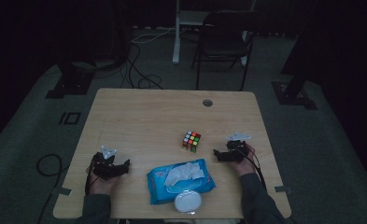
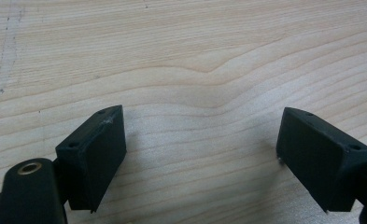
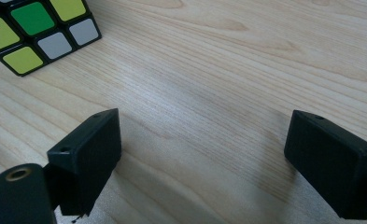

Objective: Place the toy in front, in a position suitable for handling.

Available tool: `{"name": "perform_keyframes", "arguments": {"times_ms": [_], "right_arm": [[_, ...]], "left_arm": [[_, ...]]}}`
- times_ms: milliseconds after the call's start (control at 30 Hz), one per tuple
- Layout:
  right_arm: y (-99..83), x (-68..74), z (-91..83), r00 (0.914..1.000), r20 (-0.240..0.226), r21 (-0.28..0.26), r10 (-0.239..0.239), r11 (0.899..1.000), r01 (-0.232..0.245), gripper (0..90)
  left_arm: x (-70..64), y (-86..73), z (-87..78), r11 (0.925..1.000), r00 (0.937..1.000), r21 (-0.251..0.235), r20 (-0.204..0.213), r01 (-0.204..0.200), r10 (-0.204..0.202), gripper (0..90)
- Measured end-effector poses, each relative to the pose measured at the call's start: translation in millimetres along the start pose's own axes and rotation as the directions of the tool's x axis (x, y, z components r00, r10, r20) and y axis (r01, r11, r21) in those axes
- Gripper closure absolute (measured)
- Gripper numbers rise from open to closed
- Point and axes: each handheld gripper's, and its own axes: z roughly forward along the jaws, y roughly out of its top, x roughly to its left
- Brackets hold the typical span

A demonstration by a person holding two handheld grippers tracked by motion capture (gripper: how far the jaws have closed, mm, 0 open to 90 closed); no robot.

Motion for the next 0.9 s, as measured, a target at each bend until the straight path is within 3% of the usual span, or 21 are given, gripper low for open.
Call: {"name": "perform_keyframes", "arguments": {"times_ms": [300,367,400,600,767,900], "right_arm": [[-1.2,2.4,-1.5,0.9999,0.011,-0.005,0.01,1.0,-0.01,13.2],[-1.2,2.4,-1.5,0.9999,0.01,-0.005,0.01,1.0,-0.01,12.8],[-1.2,2.4,-1.5,0.9999,0.008,-0.004,0.007,1.0,-0.007,12.7],[-1.2,2.5,-1.5,0.9999,0.007,-0.004,0.007,1.0,-0.007,12.7],[-1.2,2.5,-1.4,1.0,0.006,-0.004,0.007,1.0,-0.007,12.7],[-1.2,2.5,-1.5,1.0,0.006,-0.004,0.007,1.0,-0.007,12.8]], "left_arm": [[-0.1,0.5,-1.9,0.9999,0.9998,-0.002,0.016,-0.013,0.013,24.0],[0.2,0.7,-3.0,1.0,0.9995,-0.001,0.032,-0.008,0.008,26.6],[1.5,0.8,-5.0,0.9997,0.9971,-0.005,0.073,0.023,-0.023,27.6],[0.1,3.0,-14.5,0.9992,0.9961,-0.031,0.085,0.025,-0.022,28.8],[-9.9,4.9,-25.8,0.9988,0.9949,-0.048,0.099,-0.013,0.018,28.8],[-20.2,5.7,-34.4,0.9974,0.9897,-0.053,0.132,-0.049,0.056,33.4]]}}
